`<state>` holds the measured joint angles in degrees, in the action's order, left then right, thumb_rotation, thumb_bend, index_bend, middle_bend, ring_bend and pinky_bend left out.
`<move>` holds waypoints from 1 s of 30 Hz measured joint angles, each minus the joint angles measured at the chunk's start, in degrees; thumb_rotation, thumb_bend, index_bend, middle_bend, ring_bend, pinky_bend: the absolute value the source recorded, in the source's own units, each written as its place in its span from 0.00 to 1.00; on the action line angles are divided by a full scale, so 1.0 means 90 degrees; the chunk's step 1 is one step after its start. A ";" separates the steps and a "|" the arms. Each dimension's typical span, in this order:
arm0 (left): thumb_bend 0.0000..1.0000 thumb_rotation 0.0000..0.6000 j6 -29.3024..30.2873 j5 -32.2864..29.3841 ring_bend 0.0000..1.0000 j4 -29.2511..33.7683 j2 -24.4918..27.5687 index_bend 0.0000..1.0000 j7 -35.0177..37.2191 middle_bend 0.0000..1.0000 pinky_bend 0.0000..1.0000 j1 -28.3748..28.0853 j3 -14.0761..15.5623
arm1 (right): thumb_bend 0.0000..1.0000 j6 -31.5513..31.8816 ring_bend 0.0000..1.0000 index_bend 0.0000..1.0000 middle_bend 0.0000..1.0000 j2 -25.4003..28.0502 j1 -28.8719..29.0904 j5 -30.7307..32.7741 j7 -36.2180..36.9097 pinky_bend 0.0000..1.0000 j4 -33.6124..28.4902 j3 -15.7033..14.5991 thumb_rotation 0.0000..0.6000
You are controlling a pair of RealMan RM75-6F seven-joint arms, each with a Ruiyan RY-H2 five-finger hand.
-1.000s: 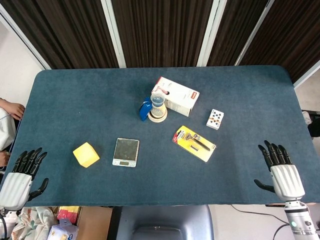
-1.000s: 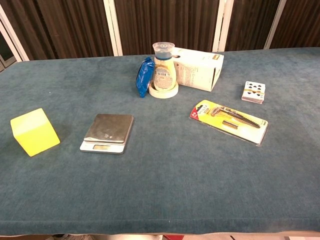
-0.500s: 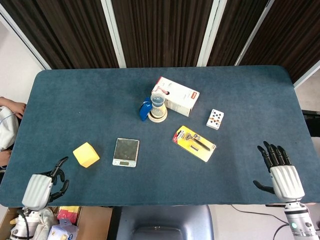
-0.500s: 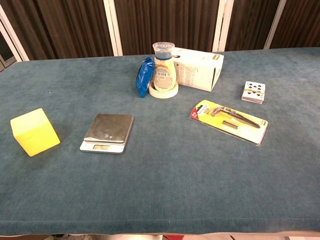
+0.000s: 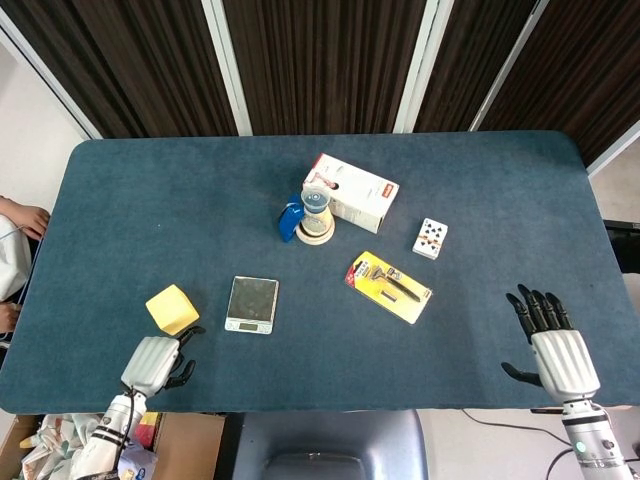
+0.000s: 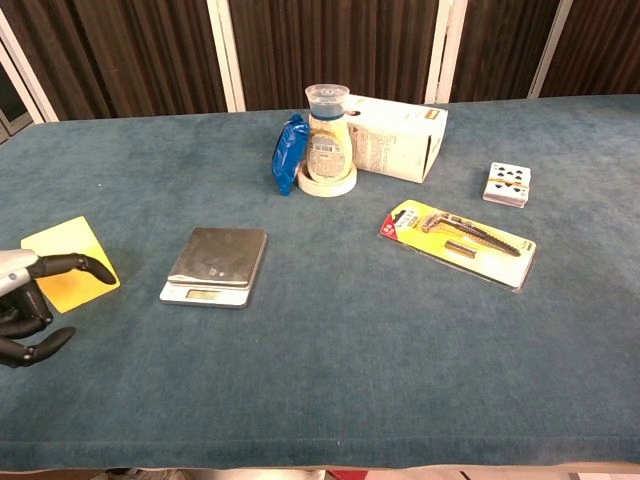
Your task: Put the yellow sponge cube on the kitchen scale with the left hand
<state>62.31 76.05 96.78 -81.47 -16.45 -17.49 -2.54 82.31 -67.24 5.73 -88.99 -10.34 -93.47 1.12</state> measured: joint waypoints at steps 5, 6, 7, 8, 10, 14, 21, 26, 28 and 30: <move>0.47 1.00 -0.0385 -0.1095 1.00 0.0037 -0.0508 0.20 -0.0437 1.00 1.00 -0.0384 -0.0262 | 0.13 -0.0025 0.00 0.00 0.00 0.0016 0.0007 -0.0038 0.0021 0.00 -0.0011 -0.0038 1.00; 0.47 1.00 -0.0407 -0.1182 1.00 0.0009 -0.0612 0.20 -0.0513 1.00 1.00 -0.0440 -0.0293 | 0.13 -0.0041 0.00 0.00 0.00 0.0020 0.0009 -0.0041 0.0017 0.00 -0.0016 -0.0048 1.00; 0.47 1.00 -0.0412 -0.1251 1.00 -0.0031 -0.0724 0.20 -0.0619 1.00 1.00 -0.0502 -0.0317 | 0.13 -0.0067 0.00 0.00 0.00 0.0025 0.0016 -0.0048 0.0009 0.00 -0.0023 -0.0062 1.00; 0.47 1.00 -0.0404 -0.1284 1.00 -0.0057 -0.0789 0.21 -0.0692 1.00 1.00 -0.0539 -0.0324 | 0.13 -0.0088 0.00 0.00 0.00 0.0028 0.0023 -0.0054 0.0003 0.00 -0.0028 -0.0072 1.00; 0.47 1.00 -0.0337 -0.1335 1.00 -0.0101 -0.0885 0.22 -0.0831 1.00 1.00 -0.0591 -0.0324 | 0.13 -0.0133 0.00 0.00 0.00 0.0031 0.0039 -0.0054 -0.0013 0.00 -0.0034 -0.0086 1.00; 0.47 1.00 -0.0151 -0.1354 1.00 -0.0210 -0.1083 0.22 -0.0992 1.00 1.00 -0.0648 -0.0320 | 0.13 -0.0216 0.00 0.00 0.00 0.0036 0.0066 -0.0016 -0.0050 0.00 -0.0056 -0.0097 1.00; 0.47 1.00 -0.0124 -0.1591 1.00 -0.0271 -0.1175 0.23 -0.1178 1.00 1.00 -0.0764 -0.0295 | 0.13 -0.0204 0.00 0.00 0.00 0.0072 0.0069 -0.0020 -0.0023 0.00 -0.0074 -0.0105 1.00; 0.47 1.00 -0.0096 -0.1646 1.00 -0.0261 -0.1152 0.24 -0.1197 1.00 1.00 -0.0802 -0.0227 | 0.13 -0.0225 0.00 0.00 0.00 0.0082 0.0077 -0.0025 -0.0035 0.00 -0.0079 -0.0118 1.00; 0.47 1.00 -0.0073 -0.1649 1.00 -0.0261 -0.1142 0.24 -0.1181 1.00 1.00 -0.0808 -0.0206 | 0.13 -0.0223 0.00 0.00 0.00 0.0079 0.0077 -0.0023 -0.0052 0.00 -0.0079 -0.0119 1.00; 0.47 1.00 -0.0066 -0.1652 1.00 -0.0261 -0.1133 0.24 -0.1157 1.00 1.00 -0.0816 -0.0200 | 0.13 -0.0230 0.00 0.00 0.00 0.0071 0.0080 -0.0025 -0.0068 0.00 -0.0076 -0.0122 1.00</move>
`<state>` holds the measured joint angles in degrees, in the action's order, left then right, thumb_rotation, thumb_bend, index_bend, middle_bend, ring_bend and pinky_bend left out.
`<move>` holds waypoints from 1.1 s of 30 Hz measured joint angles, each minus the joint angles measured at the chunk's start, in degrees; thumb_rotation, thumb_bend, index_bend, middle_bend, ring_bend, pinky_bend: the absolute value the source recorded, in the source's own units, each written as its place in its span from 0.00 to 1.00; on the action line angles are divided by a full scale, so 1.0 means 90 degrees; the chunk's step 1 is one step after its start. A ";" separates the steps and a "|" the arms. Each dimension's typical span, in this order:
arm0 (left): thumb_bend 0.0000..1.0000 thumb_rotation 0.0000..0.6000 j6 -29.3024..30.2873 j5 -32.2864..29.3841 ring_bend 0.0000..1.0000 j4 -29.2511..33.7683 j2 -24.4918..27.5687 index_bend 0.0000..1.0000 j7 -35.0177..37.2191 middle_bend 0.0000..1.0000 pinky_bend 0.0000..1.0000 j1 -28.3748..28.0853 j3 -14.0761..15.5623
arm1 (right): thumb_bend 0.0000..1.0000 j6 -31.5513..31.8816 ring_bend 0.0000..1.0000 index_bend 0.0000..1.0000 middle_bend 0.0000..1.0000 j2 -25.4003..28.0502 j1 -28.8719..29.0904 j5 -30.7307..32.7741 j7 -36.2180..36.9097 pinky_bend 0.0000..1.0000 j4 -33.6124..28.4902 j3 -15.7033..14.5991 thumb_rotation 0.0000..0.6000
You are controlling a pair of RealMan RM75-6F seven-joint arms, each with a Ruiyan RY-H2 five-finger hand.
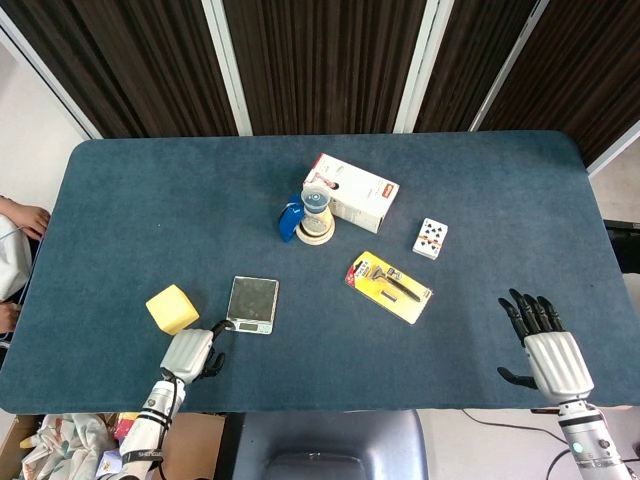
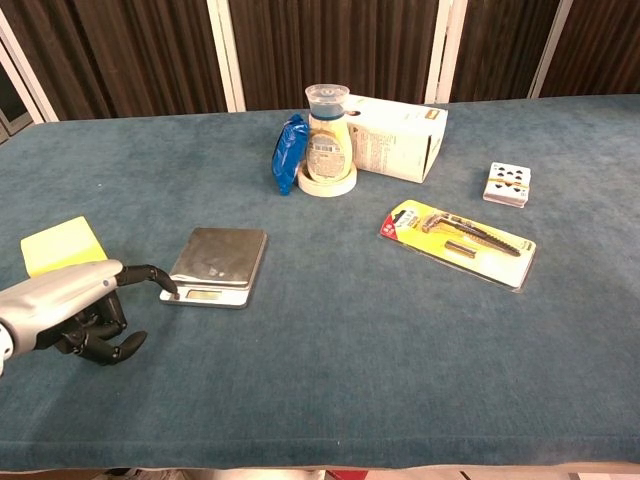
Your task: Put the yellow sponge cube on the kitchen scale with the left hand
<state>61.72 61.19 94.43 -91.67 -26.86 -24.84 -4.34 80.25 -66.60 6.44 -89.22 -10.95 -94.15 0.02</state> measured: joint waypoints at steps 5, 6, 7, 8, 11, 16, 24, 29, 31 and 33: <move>0.47 1.00 0.0012 -0.0022 1.00 -0.0020 0.0041 0.24 0.0057 1.00 1.00 -0.0019 0.0025 | 0.13 -0.0008 0.00 0.00 0.00 -0.0014 0.0004 0.0004 -0.0033 0.00 -0.0006 -0.0006 1.00; 0.47 1.00 0.0013 -0.0028 1.00 -0.0026 0.0048 0.24 0.0069 1.00 1.00 -0.0020 0.0032 | 0.13 -0.0007 0.00 0.00 0.00 -0.0015 0.0003 0.0006 -0.0035 0.00 -0.0007 -0.0007 1.00; 0.47 1.00 0.0015 -0.0025 1.00 -0.0038 0.0054 0.24 0.0086 1.00 1.00 -0.0022 0.0043 | 0.13 -0.0015 0.00 0.00 0.00 -0.0015 0.0005 0.0010 -0.0042 0.00 -0.0008 -0.0008 1.00; 0.47 1.00 0.0016 -0.0020 1.00 -0.0053 0.0058 0.23 0.0089 1.00 1.00 -0.0025 0.0052 | 0.13 -0.0027 0.00 0.00 0.00 -0.0015 0.0007 0.0015 -0.0048 0.00 -0.0009 -0.0011 1.00; 0.47 1.00 0.0062 0.0032 1.00 -0.0113 0.0054 0.23 0.0067 1.00 1.00 -0.0034 0.0087 | 0.13 -0.0079 0.00 0.00 0.00 -0.0013 0.0022 0.0036 -0.0070 0.00 -0.0024 -0.0020 1.00; 0.47 1.00 0.0023 0.0015 1.00 -0.0103 0.0088 0.24 0.0113 1.00 1.00 -0.0057 0.0120 | 0.13 -0.0090 0.00 0.00 0.00 -0.0018 0.0031 0.0071 -0.0079 0.00 -0.0037 -0.0008 1.00; 0.47 1.00 -0.0029 -0.0035 1.00 -0.0112 0.0083 0.25 0.0109 1.00 1.00 -0.0110 0.0164 | 0.13 -0.0057 0.00 0.00 0.00 -0.0012 0.0023 0.0070 -0.0062 0.00 -0.0038 -0.0004 1.00; 0.47 1.00 -0.0053 -0.0088 1.00 -0.0122 0.0078 0.26 0.0070 1.00 1.00 -0.0144 0.0182 | 0.13 -0.0037 0.00 0.00 0.00 -0.0011 0.0019 0.0082 -0.0053 0.00 -0.0030 0.0009 1.00; 0.47 1.00 -0.0075 -0.0109 1.00 -0.0120 0.0081 0.27 0.0019 1.00 1.00 -0.0162 0.0204 | 0.13 -0.0040 0.00 0.00 0.00 -0.0011 0.0019 0.0088 -0.0054 0.00 -0.0030 0.0009 1.00; 0.47 1.00 -0.0086 -0.0131 1.00 -0.0121 0.0075 0.28 -0.0043 1.00 1.00 -0.0180 0.0223 | 0.13 -0.0038 0.00 0.00 0.00 -0.0012 0.0019 0.0089 -0.0056 0.00 -0.0030 0.0010 1.00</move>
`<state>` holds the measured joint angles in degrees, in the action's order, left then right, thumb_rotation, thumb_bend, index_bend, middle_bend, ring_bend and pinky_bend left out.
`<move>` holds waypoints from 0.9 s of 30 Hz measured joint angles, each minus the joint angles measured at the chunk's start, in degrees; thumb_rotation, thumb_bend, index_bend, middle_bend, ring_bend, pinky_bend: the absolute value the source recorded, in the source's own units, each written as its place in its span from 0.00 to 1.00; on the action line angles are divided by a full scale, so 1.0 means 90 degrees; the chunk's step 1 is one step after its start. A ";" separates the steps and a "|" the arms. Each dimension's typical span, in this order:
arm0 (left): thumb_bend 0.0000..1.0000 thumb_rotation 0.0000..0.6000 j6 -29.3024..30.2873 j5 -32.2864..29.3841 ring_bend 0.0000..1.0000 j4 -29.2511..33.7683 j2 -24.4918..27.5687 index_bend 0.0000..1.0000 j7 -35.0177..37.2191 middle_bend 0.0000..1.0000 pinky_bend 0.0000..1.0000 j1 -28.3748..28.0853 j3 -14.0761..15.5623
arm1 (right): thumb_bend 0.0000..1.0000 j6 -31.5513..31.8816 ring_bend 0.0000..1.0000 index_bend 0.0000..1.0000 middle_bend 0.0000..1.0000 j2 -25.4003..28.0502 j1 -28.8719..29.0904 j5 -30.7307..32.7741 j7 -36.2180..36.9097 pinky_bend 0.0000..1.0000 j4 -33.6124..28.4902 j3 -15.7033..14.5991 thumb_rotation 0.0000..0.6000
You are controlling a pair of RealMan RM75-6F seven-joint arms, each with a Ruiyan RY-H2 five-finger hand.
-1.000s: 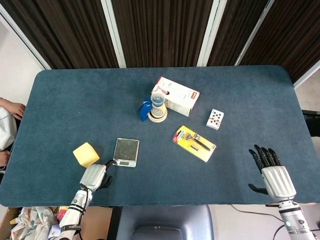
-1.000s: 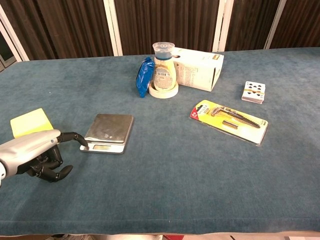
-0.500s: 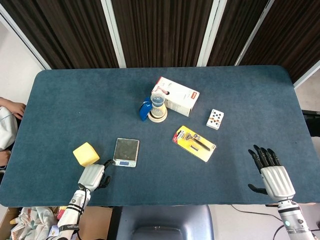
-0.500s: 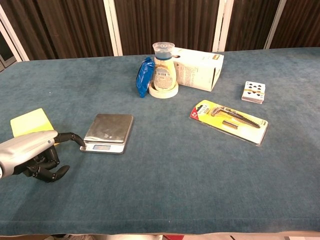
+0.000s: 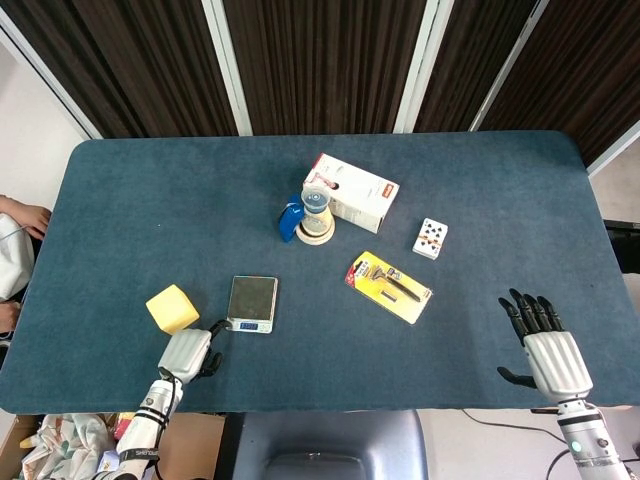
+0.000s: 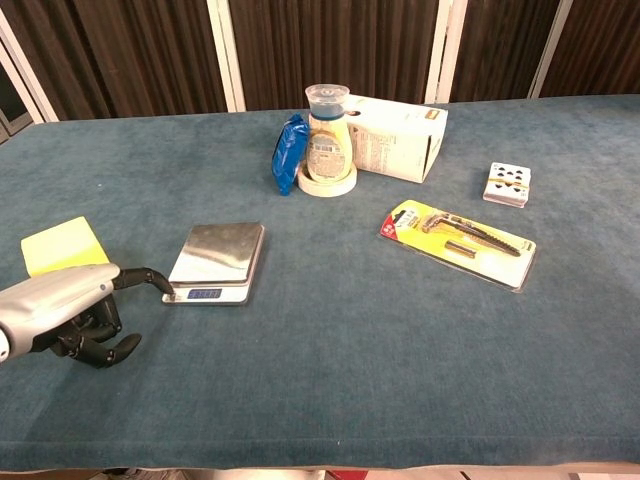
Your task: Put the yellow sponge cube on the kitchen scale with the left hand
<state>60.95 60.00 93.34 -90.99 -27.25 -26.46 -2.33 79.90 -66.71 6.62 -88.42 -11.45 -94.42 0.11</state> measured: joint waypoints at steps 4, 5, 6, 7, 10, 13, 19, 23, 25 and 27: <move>0.47 1.00 0.0028 -0.0003 1.00 0.0002 -0.0024 0.29 -0.0184 1.00 1.00 -0.0040 0.0051 | 0.13 0.0026 0.00 0.00 0.00 0.0013 -0.0010 0.0008 0.0023 0.00 -0.0008 0.0009 1.00; 0.47 1.00 0.0040 -0.0007 1.00 0.0001 -0.0033 0.29 -0.0220 1.00 1.00 -0.0050 0.0055 | 0.13 0.0026 0.00 0.00 0.00 0.0016 -0.0010 0.0012 0.0028 0.00 -0.0009 0.0010 1.00; 0.47 1.00 0.0052 -0.0012 1.00 -0.0003 -0.0045 0.29 -0.0252 1.00 1.00 -0.0060 0.0056 | 0.13 0.0026 0.00 0.00 0.00 0.0019 -0.0011 0.0013 0.0035 0.00 -0.0012 0.0010 1.00; 0.47 1.00 0.0073 -0.0017 1.00 -0.0013 -0.0064 0.29 -0.0289 1.00 1.00 -0.0072 0.0056 | 0.13 0.0026 0.00 0.00 0.00 0.0026 -0.0011 0.0011 0.0046 0.00 -0.0018 0.0009 1.00; 0.47 1.00 0.0146 0.0026 1.00 -0.0017 -0.0094 0.25 -0.0315 1.00 1.00 -0.0083 0.0044 | 0.13 0.0031 0.00 0.00 0.00 0.0046 -0.0014 0.0001 0.0083 0.00 -0.0023 0.0002 1.00; 0.47 1.00 0.0308 0.0254 1.00 0.0014 -0.0101 0.11 -0.0131 1.00 1.00 -0.0054 -0.0004 | 0.13 0.0049 0.00 0.00 0.00 0.0064 -0.0021 0.0001 0.0113 0.00 -0.0021 0.0007 1.00; 0.43 1.00 0.1087 0.1355 1.00 0.0057 -0.0027 0.00 0.0616 0.92 1.00 0.0072 -0.0169 | 0.13 0.0033 0.00 0.00 0.00 0.0091 -0.0019 -0.0017 0.0152 0.00 -0.0037 -0.0012 1.00; 0.39 1.00 0.1790 0.2001 0.78 0.0151 0.0188 0.00 0.0912 0.54 0.97 0.0236 -0.0271 | 0.13 0.0032 0.00 0.00 0.00 0.0103 -0.0024 -0.0057 0.0152 0.00 -0.0053 -0.0040 1.00; 0.39 1.00 0.2099 0.2159 0.50 0.0215 0.0381 0.00 0.0895 0.34 0.84 0.0351 -0.0321 | 0.13 0.0028 0.00 0.00 0.00 0.0118 -0.0025 -0.0084 0.0186 0.00 -0.0065 -0.0058 1.00; 0.38 1.00 0.2279 0.2205 0.20 0.0243 0.0515 0.00 0.0787 0.17 0.65 0.0440 -0.0356 | 0.13 0.0019 0.00 0.00 0.00 0.0134 -0.0022 -0.0102 0.0221 0.00 -0.0074 -0.0071 1.00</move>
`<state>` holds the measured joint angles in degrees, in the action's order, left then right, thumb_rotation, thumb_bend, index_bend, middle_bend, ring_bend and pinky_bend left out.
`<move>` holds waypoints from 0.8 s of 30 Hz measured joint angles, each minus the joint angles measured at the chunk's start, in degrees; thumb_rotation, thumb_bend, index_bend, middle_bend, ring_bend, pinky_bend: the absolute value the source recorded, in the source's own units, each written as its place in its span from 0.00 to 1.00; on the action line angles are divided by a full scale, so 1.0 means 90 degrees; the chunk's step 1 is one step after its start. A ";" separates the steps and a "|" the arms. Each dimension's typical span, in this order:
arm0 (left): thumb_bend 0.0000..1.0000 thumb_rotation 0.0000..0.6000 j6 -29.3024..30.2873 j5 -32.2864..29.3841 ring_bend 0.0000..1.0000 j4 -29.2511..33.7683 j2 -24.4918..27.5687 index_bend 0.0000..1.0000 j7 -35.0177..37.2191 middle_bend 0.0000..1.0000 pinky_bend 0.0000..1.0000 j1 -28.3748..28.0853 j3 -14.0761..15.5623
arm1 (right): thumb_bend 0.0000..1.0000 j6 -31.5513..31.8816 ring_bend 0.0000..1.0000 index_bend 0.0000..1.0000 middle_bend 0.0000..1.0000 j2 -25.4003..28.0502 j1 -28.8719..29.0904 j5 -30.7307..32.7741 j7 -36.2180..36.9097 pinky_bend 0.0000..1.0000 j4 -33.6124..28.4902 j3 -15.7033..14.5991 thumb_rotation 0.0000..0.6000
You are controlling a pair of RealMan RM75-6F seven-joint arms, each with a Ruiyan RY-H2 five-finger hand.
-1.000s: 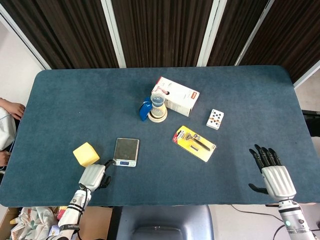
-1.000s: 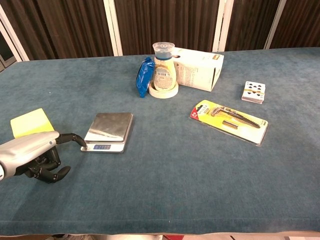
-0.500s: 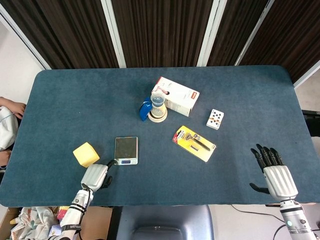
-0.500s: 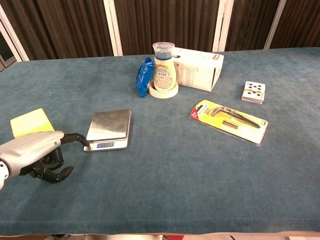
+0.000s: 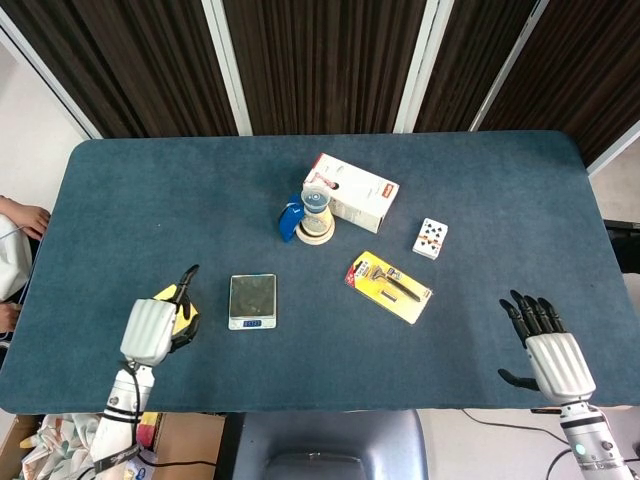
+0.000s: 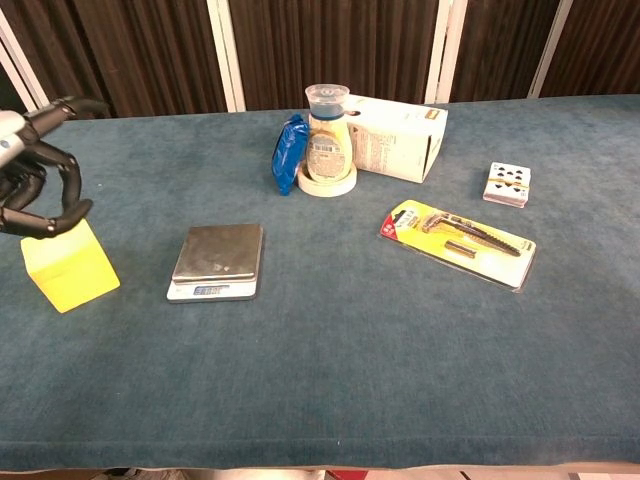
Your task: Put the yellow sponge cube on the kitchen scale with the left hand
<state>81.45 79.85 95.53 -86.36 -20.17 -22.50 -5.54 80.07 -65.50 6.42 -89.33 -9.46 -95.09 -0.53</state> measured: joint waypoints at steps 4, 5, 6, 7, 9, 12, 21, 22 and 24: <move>0.36 1.00 0.0057 -0.0126 0.00 0.0072 0.0236 0.00 -0.0209 0.01 0.27 0.0219 0.0015 | 0.13 -0.0031 0.00 0.00 0.00 -0.0007 0.0011 0.0006 -0.0035 0.00 -0.0004 -0.0003 1.00; 0.35 1.00 -0.0018 -0.0204 0.00 0.0099 0.0277 0.00 -0.0185 0.00 0.16 0.0236 0.0026 | 0.13 -0.0040 0.00 0.00 0.00 -0.0009 0.0015 0.0001 -0.0039 0.00 -0.0010 -0.0008 1.00; 0.35 1.00 -0.0126 -0.0297 0.00 0.0124 0.0314 0.00 -0.0145 0.00 0.11 0.0233 0.0032 | 0.13 -0.0047 0.00 0.00 0.00 -0.0010 0.0018 -0.0008 -0.0037 0.00 -0.0015 -0.0014 1.00; 0.35 1.00 -0.0311 -0.0437 0.00 0.0145 0.0363 0.00 -0.0079 0.00 0.08 0.0213 0.0035 | 0.13 -0.0057 0.00 0.00 0.00 -0.0008 0.0023 -0.0023 -0.0027 0.00 -0.0020 -0.0023 1.00; 0.34 1.00 -0.0645 -0.0660 0.00 0.0136 0.0420 0.00 0.0013 0.00 0.06 0.0164 0.0035 | 0.13 -0.0082 0.00 0.00 0.00 0.0001 0.0033 -0.0039 -0.0010 0.00 -0.0024 -0.0038 1.00; 0.34 1.00 -0.1179 -0.1024 0.00 -0.0054 0.0432 0.00 0.0124 0.00 0.06 0.0049 0.0014 | 0.13 -0.0132 0.00 0.00 0.00 0.0017 0.0052 -0.0033 0.0006 0.00 -0.0030 -0.0046 1.00; 0.33 1.00 -0.1725 -0.1751 0.06 -0.0798 0.0193 0.00 0.0168 0.03 0.07 -0.0174 -0.0148 | 0.13 -0.0159 0.00 0.00 0.00 0.0073 0.0069 -0.0031 0.0106 0.00 -0.0041 -0.0053 1.00; 0.33 1.00 -0.1773 -0.1840 0.11 -0.0822 0.0176 0.02 0.0175 0.07 0.09 -0.0186 -0.0174 | 0.13 -0.0165 0.00 0.00 0.00 0.0072 0.0071 -0.0036 0.0105 0.00 -0.0044 -0.0058 1.00; 0.33 1.00 -0.1839 -0.1980 0.25 -0.0870 0.0143 0.12 0.0203 0.18 0.19 -0.0205 -0.0219 | 0.13 -0.0164 0.00 0.00 0.00 0.0073 0.0072 -0.0048 0.0105 0.00 -0.0045 -0.0063 1.00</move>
<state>64.91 62.03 87.71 -85.07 -18.35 -24.34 -7.51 78.59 -64.85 7.07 -89.77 -8.52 -95.49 -1.10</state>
